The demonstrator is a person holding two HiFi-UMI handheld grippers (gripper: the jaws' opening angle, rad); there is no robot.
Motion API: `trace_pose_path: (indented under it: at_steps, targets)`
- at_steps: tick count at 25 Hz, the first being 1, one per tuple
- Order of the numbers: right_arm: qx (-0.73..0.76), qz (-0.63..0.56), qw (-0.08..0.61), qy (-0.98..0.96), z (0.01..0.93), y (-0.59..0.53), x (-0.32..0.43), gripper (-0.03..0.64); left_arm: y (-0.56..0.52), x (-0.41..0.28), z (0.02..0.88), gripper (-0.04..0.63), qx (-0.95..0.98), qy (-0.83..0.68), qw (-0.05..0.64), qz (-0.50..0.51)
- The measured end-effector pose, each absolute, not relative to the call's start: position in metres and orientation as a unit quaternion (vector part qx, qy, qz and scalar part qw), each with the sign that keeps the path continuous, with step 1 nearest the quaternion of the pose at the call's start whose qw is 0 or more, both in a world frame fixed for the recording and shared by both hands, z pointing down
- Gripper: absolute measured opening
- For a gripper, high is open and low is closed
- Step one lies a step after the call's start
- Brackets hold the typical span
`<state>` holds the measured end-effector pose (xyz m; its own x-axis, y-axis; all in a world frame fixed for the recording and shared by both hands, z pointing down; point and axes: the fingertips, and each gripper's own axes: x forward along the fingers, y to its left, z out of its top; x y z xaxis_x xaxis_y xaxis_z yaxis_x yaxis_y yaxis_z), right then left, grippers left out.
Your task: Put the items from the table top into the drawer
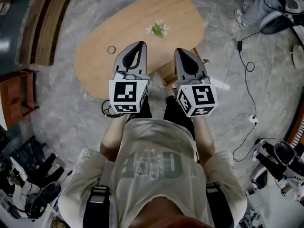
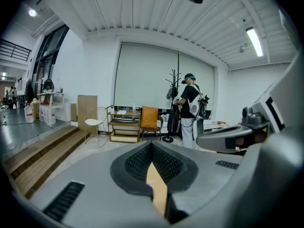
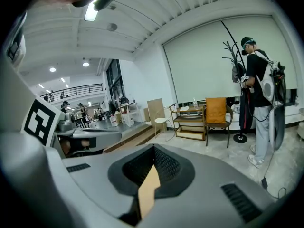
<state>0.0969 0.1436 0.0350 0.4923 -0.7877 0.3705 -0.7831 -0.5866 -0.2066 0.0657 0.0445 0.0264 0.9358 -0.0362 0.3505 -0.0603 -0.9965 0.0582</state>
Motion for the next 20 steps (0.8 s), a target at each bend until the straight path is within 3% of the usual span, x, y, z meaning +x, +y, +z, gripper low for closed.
trace_pose_path:
  at_steps: [3, 9, 15, 20]
  targets:
    - [-0.851, -0.229, 0.028, 0.473, 0.086, 0.119, 0.132, 0.019, 0.029, 0.089, 0.080, 0.008, 0.981, -0.023, 0.032, 0.190]
    - [-0.850, -0.263, 0.045, 0.455, 0.221, 0.090, 0.178, 0.226, 0.017, 0.093, 0.191, 0.008, 0.977, -0.046, 0.059, 0.198]
    - [-0.834, -0.342, 0.021, 0.432, 0.380, 0.067, 0.225, 0.258, 0.009, 0.119, 0.287, 0.008, 0.968, -0.074, 0.079, 0.227]
    - [-0.822, -0.376, 0.001, 0.428, 0.442, 0.055, 0.227, 0.258, -0.004, 0.112, 0.329, 0.008, 0.962, -0.087, 0.088, 0.245]
